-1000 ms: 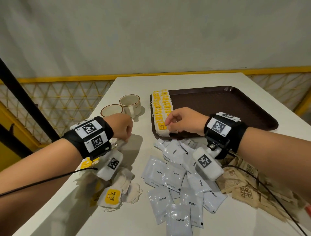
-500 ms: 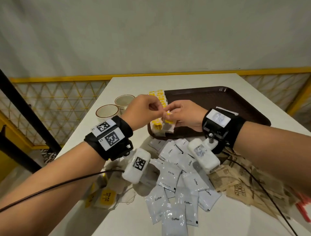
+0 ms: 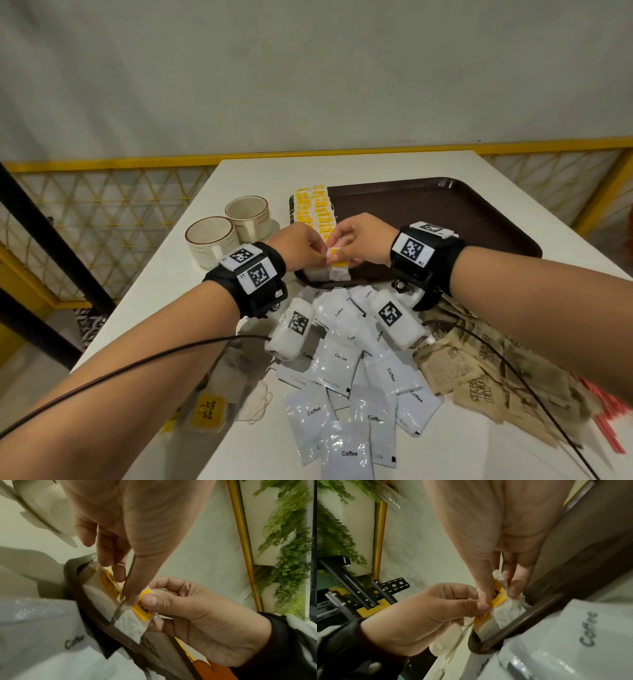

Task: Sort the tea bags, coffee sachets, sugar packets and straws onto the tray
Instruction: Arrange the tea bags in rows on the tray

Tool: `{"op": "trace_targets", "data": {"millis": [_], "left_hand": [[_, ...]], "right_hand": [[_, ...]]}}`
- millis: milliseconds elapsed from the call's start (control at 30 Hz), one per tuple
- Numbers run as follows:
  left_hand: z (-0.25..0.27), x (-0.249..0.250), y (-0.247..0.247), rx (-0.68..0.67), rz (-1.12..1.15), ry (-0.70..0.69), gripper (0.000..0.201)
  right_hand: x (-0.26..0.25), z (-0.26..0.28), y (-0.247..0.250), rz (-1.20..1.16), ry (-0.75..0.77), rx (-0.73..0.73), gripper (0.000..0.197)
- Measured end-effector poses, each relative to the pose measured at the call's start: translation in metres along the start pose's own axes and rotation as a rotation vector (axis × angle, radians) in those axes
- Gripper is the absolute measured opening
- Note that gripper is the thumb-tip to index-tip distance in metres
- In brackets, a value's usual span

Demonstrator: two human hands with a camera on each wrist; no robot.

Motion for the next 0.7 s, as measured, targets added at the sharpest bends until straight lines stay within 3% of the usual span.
{"op": "trace_targets", "data": {"millis": [233, 433, 533, 700], "left_hand": [[-0.003, -0.003, 0.006, 0.019, 0.022, 0.008, 0.009], [0.001, -0.008, 0.015, 0.014, -0.117, 0.017, 0.02], [0.003, -0.01, 0.011, -0.008, -0.182, 0.016, 0.024], [0.003, -0.01, 0.009, -0.022, -0.191, -0.01, 0.026]], "right_hand": [[0.002, 0.001, 0.019, 0.219, 0.077, 0.165, 0.028], [0.0, 0.004, 0.007, 0.414, 0.138, -0.02, 0.025], [-0.001, 0.0, 0.002, 0.498, 0.136, -0.041, 0.013], [-0.004, -0.004, -0.002, 0.577, 0.12, -0.067, 0.015]]}}
Point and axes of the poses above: each hand's wrist, its own z-axis away from the middle knuckle, its own y-axis out of the back of the hand, x = y × z, the point moved 3 cm from there along -z, towards the middle knuckle, and after that the axes turned 3 degrees about -z, right-handed, at the moved point
